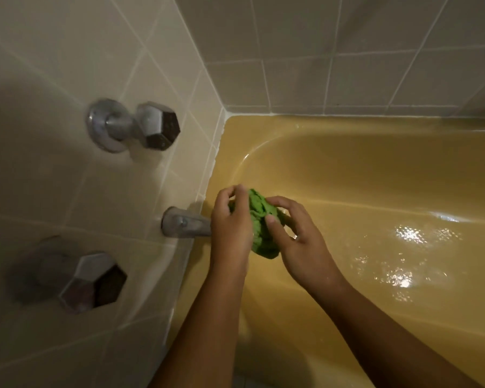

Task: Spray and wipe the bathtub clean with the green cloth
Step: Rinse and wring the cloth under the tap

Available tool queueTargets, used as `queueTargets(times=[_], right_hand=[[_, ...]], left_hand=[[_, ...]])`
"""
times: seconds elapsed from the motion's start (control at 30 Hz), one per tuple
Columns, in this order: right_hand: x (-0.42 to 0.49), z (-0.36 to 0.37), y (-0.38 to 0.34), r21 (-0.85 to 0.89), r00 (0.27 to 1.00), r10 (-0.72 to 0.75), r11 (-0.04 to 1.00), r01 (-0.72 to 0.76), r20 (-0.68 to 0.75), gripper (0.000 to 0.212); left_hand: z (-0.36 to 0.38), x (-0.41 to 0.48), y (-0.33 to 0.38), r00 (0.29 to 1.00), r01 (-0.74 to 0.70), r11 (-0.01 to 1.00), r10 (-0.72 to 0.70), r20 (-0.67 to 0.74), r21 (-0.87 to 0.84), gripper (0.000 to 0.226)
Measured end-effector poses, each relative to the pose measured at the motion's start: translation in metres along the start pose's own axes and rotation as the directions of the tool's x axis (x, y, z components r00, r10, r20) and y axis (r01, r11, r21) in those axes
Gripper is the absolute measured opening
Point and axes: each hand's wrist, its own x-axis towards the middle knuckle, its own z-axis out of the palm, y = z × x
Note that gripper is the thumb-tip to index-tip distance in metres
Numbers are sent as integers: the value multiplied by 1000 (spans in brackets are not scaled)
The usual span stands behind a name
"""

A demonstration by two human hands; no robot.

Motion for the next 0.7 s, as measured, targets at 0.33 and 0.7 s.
queueTargets(times=[0.33, 0.7], right_hand=[[10, 2, -83, 72, 980, -69, 996, 57, 184, 38], [120, 79, -138, -539, 604, -586, 312, 783, 539, 55]], left_hand=[[-72, -52, 84, 986, -164, 950, 157, 46, 265, 53], [-165, -62, 92, 944, -114, 781, 278, -178, 615, 60]])
